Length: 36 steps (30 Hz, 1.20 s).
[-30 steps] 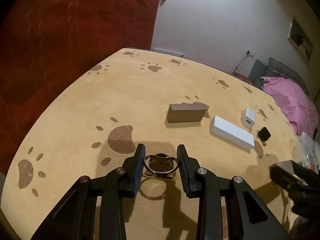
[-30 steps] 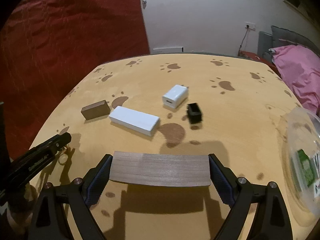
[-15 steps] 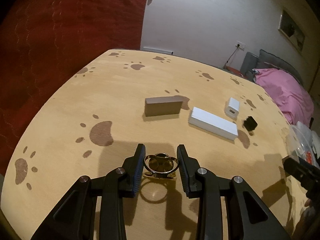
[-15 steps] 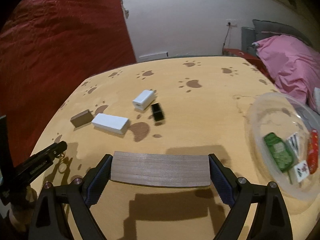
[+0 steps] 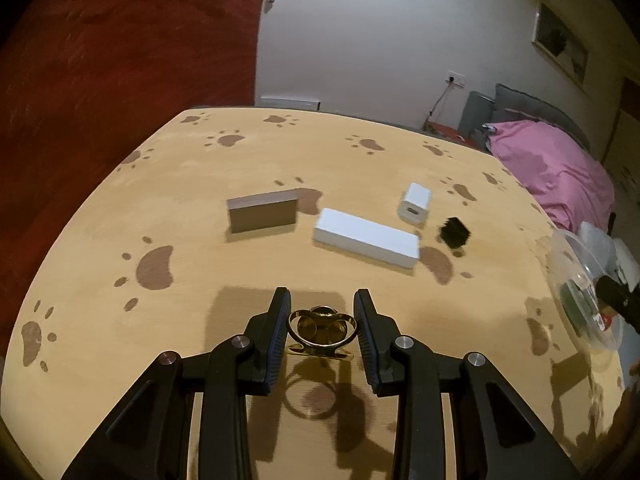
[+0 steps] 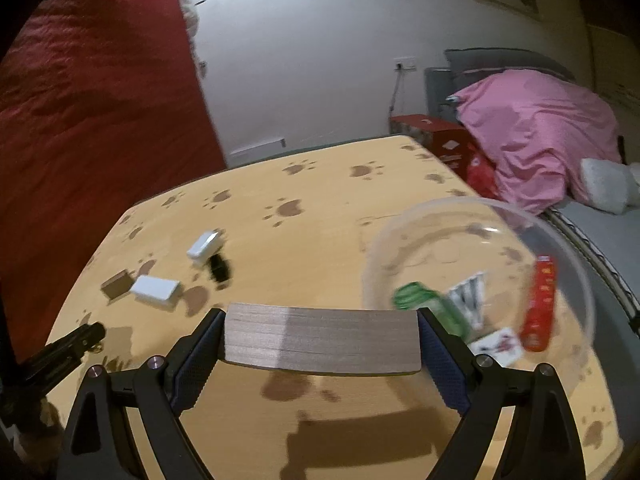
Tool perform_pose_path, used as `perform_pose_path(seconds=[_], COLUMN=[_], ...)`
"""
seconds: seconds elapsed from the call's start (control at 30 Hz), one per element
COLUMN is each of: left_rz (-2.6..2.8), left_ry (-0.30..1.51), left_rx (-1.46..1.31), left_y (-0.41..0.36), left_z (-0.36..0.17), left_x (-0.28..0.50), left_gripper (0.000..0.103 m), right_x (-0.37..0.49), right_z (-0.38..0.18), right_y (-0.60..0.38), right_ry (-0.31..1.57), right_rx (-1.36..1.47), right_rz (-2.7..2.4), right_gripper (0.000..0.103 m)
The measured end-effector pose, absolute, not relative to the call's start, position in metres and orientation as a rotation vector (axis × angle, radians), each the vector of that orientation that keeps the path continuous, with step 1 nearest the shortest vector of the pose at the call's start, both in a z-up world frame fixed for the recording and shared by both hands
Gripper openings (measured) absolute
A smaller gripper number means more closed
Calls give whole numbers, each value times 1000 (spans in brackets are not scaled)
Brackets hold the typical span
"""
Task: Organize rigid objects
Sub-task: 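Carry the wooden plank to the bowl with right tool while left carries ring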
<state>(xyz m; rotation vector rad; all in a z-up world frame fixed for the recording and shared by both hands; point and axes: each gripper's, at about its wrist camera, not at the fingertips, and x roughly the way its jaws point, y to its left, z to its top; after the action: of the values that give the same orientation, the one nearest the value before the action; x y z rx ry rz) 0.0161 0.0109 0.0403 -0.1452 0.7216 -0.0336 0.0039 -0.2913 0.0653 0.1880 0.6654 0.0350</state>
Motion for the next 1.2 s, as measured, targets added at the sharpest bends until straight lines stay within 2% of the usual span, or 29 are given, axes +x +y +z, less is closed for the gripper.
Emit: perform_pose_path(seconds=[0.4, 0.63, 0.7, 1.2], left_rz=[-113, -162, -176, -331], left_ry=[721, 728, 726, 715], left_rx=[-87, -58, -48, 1], left_y=[-40, -70, -78, -149], left_z=[52, 58, 61, 80], left_x=[15, 14, 14, 19], left_gripper=[33, 33, 33, 33], right_x=[1, 11, 11, -14], right_z=[62, 53, 52, 50], right_y=[-359, -379, -385, -423], right_ry=[644, 655, 649, 615], right_rx=[236, 255, 268, 300], right_rz=[-78, -81, -84, -141], right_gripper=[94, 95, 100, 100])
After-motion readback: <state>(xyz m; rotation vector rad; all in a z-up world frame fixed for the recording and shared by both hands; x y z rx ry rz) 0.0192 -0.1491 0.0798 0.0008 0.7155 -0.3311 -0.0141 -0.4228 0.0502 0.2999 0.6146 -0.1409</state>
